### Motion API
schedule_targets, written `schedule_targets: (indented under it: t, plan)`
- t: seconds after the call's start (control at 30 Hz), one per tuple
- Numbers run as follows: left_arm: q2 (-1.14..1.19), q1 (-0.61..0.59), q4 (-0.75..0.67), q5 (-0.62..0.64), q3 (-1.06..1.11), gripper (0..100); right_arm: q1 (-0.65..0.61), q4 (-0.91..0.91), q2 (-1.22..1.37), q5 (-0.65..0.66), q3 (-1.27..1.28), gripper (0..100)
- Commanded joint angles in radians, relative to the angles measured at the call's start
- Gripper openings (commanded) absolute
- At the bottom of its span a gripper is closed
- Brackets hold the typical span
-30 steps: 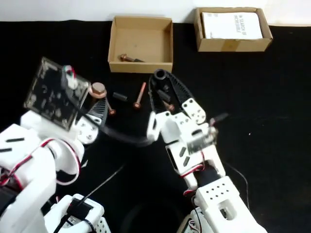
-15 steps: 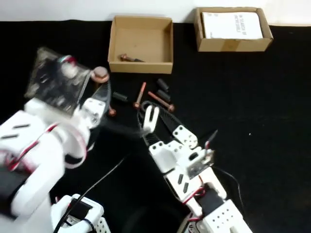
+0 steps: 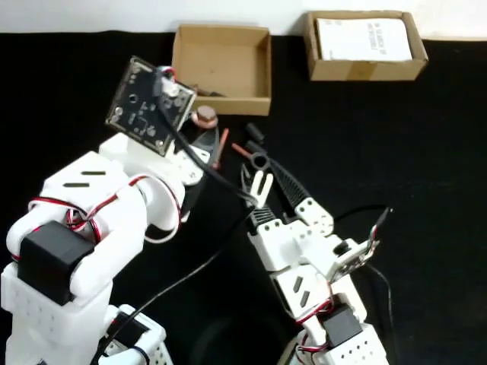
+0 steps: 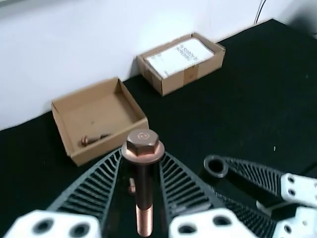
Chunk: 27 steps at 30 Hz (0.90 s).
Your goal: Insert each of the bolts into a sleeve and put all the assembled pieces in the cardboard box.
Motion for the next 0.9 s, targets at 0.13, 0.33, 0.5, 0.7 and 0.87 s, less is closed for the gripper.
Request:
schedule_targets:
  t: [0.13,0.33,0.5,0.7,0.87]
  plan:
    - [0.008,0.101,-0.114,0.005,0.005,1,-0.094,0.087,-0.013,-0.015,0.125,0.6]
    - [0.031,0.133,-0.114,0.005,-0.001,1,-0.101,0.165,-0.013,-0.044,0.125,0.6]
    - [0.042,0.139,-0.120,0.021,0.012,1,-0.105,0.173,-0.013,-0.044,0.124,0.6]
    - [0.033,0.136,-0.215,0.063,0.197,1,-0.105,0.173,-0.013,-0.044,0.124,0.6]
    - [0.038,0.136,-0.258,0.063,0.214,1,-0.105,0.174,-0.013,-0.044,0.124,0.6]
